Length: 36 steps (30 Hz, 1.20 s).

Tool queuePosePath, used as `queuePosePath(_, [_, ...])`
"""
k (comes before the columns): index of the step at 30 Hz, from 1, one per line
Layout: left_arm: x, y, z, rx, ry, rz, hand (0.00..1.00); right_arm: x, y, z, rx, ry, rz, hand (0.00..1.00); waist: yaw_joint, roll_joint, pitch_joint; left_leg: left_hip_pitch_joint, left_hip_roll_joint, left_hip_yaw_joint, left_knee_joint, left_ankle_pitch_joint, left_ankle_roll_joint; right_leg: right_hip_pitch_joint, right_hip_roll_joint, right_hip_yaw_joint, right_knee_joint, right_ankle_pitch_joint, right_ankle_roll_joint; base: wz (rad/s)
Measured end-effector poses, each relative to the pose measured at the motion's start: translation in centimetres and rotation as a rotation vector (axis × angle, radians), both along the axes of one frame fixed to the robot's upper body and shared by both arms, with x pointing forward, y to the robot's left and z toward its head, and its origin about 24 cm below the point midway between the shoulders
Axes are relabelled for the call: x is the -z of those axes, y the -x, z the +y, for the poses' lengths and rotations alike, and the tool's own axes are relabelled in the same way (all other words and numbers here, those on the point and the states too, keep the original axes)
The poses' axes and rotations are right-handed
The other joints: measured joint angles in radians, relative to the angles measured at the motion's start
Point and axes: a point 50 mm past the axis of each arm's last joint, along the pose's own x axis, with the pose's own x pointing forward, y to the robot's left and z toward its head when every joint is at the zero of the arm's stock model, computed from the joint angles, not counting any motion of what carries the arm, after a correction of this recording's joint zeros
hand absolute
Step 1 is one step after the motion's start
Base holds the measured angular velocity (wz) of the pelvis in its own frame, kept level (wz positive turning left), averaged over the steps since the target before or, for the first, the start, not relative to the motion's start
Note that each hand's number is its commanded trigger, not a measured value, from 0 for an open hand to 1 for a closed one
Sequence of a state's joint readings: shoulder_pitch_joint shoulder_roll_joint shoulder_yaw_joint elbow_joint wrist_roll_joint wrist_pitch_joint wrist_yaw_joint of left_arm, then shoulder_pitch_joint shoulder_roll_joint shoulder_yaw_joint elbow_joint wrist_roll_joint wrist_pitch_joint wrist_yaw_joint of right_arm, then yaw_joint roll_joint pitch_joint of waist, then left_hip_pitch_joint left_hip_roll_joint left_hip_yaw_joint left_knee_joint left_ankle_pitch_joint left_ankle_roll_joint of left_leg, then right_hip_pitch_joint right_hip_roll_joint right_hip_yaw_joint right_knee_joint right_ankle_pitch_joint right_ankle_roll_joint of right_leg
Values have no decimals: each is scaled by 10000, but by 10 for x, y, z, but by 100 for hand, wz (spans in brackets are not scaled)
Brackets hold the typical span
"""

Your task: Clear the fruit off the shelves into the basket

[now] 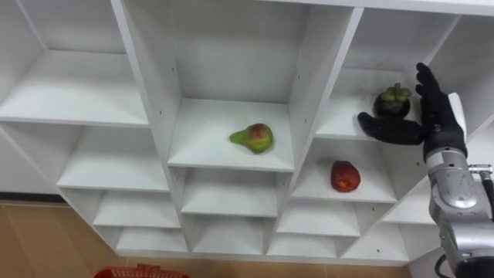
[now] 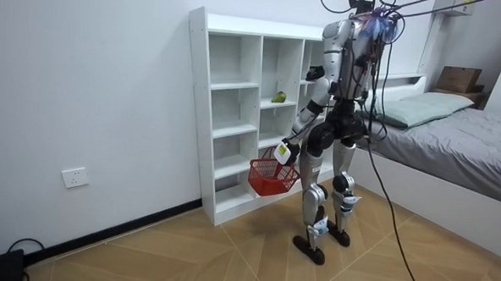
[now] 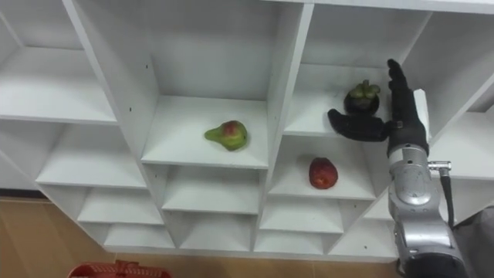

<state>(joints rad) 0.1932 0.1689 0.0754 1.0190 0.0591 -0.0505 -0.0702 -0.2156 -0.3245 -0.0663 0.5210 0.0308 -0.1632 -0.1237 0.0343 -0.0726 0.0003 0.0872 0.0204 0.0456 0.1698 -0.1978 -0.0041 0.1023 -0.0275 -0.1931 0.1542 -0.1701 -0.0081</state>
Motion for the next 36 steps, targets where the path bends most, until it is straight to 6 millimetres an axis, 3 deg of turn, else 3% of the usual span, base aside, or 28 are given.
queuePosePath(10, [0, 2, 3, -161, -78, 122, 100, 11, 3, -6, -288, -166, 589, 0, 47, -172, -51, 110, -8, 20, -31, -4, -1, 40, -7, 14, -42, -10, 10, -1])
queuePosePath(11, [0, 2, 4, -236, -92, 108, 100, 11, 3, -7, -336, -130, 638, 11, 50, -185, -48, 110, -9, 20, -31, -4, -1, 37, 0, 15, -42, -10, 10, 0])
queuePosePath(12, [-1, 2, 5, -266, -115, 102, 100, 12, 3, -7, -349, -120, 668, 40, 57, -194, -50, 112, -9, 20, -31, -4, -1, 38, 1, 15, -40, -10, 10, 0])
queuePosePath(13, [-1, 2, 6, -329, -194, 91, 100, 12, 2, -8, -378, -94, 705, 57, 67, -203, -53, 114, -8, 20, -31, -4, 0, 39, 3, 15, -39, -9, 9, 0])
queuePosePath(15, [-1, 2, 7, -396, -277, 79, 100, 12, 2, -8, -399, -44, 727, 100, 74, -206, -52, 116, -7, 20, -31, -4, -1, 39, 4, 16, -36, -9, 9, 0])
queuePosePath(23, [-1, 3, 8, -505, -318, 72, 100, 6, 5, -24, 276, 195, 530, 100, 193, -207, -52, 114, 8, 33, -33, -5, -2, 43, 24, 63, -34, -10, 8, 0])
queuePosePath(36, [-1, 3, 8, -568, -291, 55, 100, 4, 4, -25, 452, 191, 446, 100, 217, -282, -13, 114, 17, 20, -47, -9, -5, 105, 42, 135, -27, -10, 4, -1])
